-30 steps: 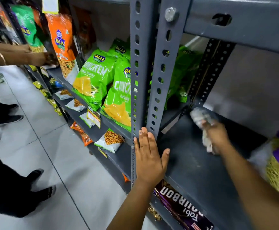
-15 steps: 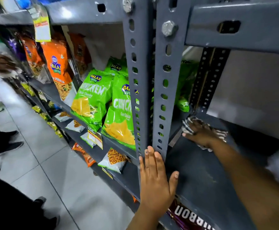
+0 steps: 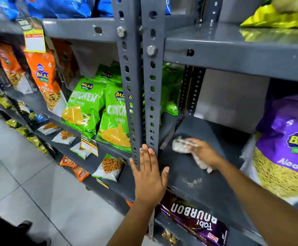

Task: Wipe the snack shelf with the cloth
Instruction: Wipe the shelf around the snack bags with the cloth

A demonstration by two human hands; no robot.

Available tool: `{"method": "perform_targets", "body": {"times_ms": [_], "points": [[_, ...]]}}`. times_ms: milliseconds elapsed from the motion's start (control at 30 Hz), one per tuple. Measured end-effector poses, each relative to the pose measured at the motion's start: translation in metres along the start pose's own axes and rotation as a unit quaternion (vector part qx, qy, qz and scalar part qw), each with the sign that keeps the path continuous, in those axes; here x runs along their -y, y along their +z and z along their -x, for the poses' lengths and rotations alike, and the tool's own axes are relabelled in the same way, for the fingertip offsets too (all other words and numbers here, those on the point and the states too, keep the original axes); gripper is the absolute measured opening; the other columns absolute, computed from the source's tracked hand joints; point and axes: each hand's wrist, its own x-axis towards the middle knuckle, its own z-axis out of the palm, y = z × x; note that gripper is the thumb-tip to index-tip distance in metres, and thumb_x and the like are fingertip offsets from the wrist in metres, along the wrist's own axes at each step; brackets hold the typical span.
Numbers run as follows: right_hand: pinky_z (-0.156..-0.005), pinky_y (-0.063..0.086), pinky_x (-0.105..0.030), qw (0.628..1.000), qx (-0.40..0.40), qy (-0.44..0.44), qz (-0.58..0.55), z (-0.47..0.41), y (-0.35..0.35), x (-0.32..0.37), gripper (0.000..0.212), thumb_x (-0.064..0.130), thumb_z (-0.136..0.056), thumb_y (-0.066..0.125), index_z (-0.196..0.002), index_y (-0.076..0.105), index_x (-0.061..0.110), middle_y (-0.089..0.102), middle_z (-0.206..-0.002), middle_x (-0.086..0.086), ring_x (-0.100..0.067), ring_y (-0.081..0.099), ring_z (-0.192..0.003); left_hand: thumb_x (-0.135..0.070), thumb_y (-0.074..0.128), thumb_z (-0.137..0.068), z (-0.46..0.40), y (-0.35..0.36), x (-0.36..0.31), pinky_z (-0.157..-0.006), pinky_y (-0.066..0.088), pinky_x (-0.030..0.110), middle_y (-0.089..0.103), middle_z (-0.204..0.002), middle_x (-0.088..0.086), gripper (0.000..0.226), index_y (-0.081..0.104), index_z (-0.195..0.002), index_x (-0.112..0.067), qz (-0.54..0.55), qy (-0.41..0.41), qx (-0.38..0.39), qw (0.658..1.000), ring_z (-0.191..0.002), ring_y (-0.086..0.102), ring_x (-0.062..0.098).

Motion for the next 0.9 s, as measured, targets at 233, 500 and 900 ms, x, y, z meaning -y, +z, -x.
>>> {"method": "perform_targets", "body": {"times_ms": [233, 500, 900], "points": [[-0.109, 0.031, -0.036, 0.979, 0.001, -0.016, 0.201, -0.003, 0.014, -0.030, 0.038, 0.010, -0.086, 0.058, -0.122, 0.056, 0.022, 0.045, -0.141, -0.007, -0.028, 0.042, -0.128, -0.051, 0.007, -0.094, -0.002, -0.006, 0.006, -0.107, -0.006, 0.051, -0.033, -0.150, -0.003, 0.063, -0.003, -0.143, -0.013, -0.020, 0.004, 0.030, 0.999, -0.140, -0.020, 0.013], [-0.098, 0.039, -0.015, 0.984, 0.173, 0.034, 0.019, 0.069, 0.003, -0.008, 0.042, -0.008, -0.085, 0.052, -0.124, 0.053, 0.007, 0.048, -0.135, -0.003, -0.014, 0.041, -0.125, -0.055, 0.004, -0.093, -0.002, -0.011, 0.009, -0.107, -0.010, 0.051, -0.035, -0.149, 0.000, 0.068, -0.020, -0.142, -0.015, -0.020, 0.037, 0.039, 0.998, -0.139, -0.022, 0.015], [-0.120, 0.009, -0.040, 0.987, 0.123, 0.014, 0.102, 0.052, 0.039, -0.008, 0.042, 0.001, -0.083, 0.057, -0.115, 0.061, 0.028, 0.041, -0.140, 0.015, -0.012, 0.013, -0.140, -0.057, 0.006, -0.092, -0.002, -0.014, 0.010, -0.108, -0.001, 0.050, -0.031, -0.151, 0.000, 0.069, -0.020, -0.142, -0.016, 0.017, 0.038, 0.037, 0.998, -0.139, -0.005, 0.023]]}}
